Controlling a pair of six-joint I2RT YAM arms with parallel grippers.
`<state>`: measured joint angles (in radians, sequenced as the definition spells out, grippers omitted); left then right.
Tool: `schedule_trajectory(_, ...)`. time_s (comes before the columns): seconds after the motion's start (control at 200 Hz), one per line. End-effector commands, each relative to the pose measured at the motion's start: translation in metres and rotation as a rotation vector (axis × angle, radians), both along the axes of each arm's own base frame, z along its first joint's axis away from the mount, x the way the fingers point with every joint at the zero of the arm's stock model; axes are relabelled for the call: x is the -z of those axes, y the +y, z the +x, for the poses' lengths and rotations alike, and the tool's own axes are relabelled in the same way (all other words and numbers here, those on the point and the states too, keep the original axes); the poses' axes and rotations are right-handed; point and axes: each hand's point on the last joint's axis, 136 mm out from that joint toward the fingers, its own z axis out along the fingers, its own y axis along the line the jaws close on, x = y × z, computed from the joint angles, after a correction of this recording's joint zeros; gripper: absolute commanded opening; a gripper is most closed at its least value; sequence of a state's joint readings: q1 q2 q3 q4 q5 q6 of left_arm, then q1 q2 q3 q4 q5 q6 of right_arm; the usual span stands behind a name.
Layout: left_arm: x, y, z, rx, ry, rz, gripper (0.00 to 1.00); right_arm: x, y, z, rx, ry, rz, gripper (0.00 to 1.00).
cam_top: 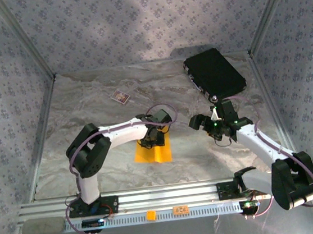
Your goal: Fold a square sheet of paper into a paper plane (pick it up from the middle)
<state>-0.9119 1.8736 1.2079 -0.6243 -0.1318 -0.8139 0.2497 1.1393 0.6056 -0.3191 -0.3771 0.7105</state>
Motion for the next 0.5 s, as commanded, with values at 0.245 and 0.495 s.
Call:
schedule_trajectory(0.245,-0.027,-0.017,0.003,0.004,-0.078,-0.170,0.45,-0.008,-0.008,0.004,0.068,0.003,-0.027,0.99)
schedule_trajectory(0.495,-0.041,-0.026,0.006,-0.006,-0.090,-0.313,0.42,-0.013,-0.010,0.004,0.086,-0.017,-0.023,0.99)
